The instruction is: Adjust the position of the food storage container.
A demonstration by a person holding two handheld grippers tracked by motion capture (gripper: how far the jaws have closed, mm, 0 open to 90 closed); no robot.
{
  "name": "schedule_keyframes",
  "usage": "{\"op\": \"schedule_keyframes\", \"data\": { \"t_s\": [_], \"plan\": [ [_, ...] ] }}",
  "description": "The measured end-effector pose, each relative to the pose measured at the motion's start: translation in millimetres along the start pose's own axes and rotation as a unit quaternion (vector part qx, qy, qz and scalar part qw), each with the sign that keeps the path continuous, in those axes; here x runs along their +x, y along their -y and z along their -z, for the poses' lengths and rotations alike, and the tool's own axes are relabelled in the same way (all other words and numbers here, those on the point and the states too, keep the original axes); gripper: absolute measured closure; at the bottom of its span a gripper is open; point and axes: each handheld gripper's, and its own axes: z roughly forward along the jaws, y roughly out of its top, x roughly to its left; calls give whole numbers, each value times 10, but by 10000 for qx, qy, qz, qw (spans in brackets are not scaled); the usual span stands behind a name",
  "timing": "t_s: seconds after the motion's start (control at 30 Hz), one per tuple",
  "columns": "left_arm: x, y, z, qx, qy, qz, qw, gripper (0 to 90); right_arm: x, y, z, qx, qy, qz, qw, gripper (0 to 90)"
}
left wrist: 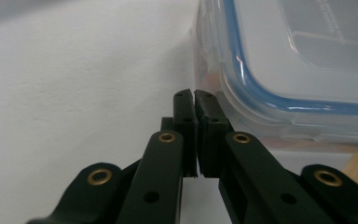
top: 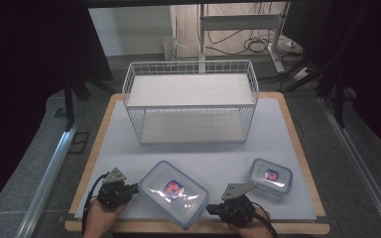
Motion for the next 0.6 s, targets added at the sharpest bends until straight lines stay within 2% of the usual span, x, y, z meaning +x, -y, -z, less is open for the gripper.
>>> {"op": "schedule_keyframes", "data": {
  "t_s": [0.2,0.23,0.37,0.6],
  "plan": [
    [-52,-39,-47,14,64,-12,10000,887,-110,-9,46,-36,217,-73,9997,895],
    [-77,-57,-70,16,112,-24,9999,887,-180,-16,73,-44,338,-117,9993,895],
    [-137,-104,-110,19,145,-107,9998,887,-299,-29,110,-67,513,-180,9985,896],
    [-207,-140,-163,10,267,-105,9996,884,-483,-81,137,-100,860,-261,9959,896]
  ]
}}
